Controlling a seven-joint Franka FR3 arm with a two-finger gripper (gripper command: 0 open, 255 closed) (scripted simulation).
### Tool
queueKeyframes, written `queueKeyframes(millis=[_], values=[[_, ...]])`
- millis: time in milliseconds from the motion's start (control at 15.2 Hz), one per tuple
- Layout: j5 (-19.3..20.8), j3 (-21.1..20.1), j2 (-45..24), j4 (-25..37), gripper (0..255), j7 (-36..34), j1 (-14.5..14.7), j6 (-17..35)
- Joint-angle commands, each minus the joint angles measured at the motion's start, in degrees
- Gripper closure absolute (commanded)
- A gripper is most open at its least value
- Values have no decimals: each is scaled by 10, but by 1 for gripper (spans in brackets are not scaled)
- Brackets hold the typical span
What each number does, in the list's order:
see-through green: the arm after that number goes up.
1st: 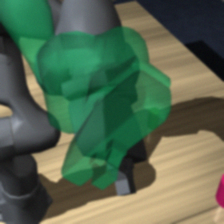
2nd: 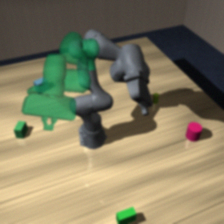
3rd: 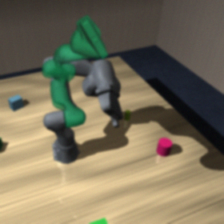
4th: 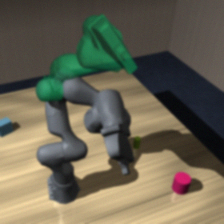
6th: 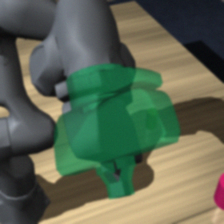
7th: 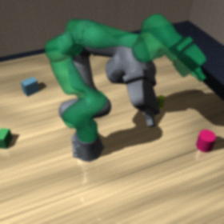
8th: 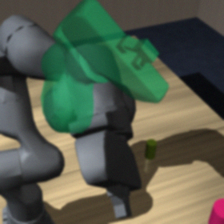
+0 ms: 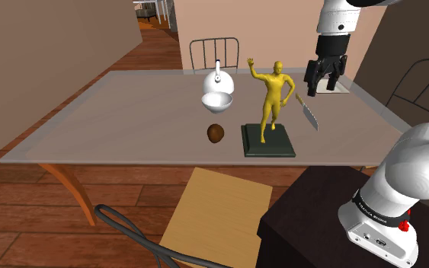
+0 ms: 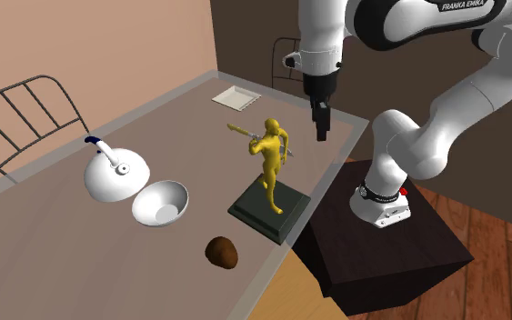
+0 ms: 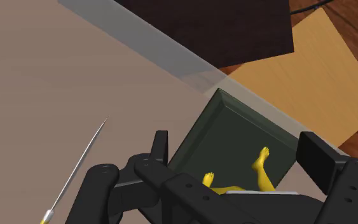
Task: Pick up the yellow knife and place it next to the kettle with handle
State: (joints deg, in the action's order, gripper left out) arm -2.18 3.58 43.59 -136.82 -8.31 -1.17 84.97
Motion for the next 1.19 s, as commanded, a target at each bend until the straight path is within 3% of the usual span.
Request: queueKeyframes(millis=[0, 660, 1122], values=[[0, 0, 0, 0, 0, 0, 0, 0], [36, 63, -127, -21, 0, -8, -60, 161], [37, 96, -238, -3, 0, -6, -109, 262]])
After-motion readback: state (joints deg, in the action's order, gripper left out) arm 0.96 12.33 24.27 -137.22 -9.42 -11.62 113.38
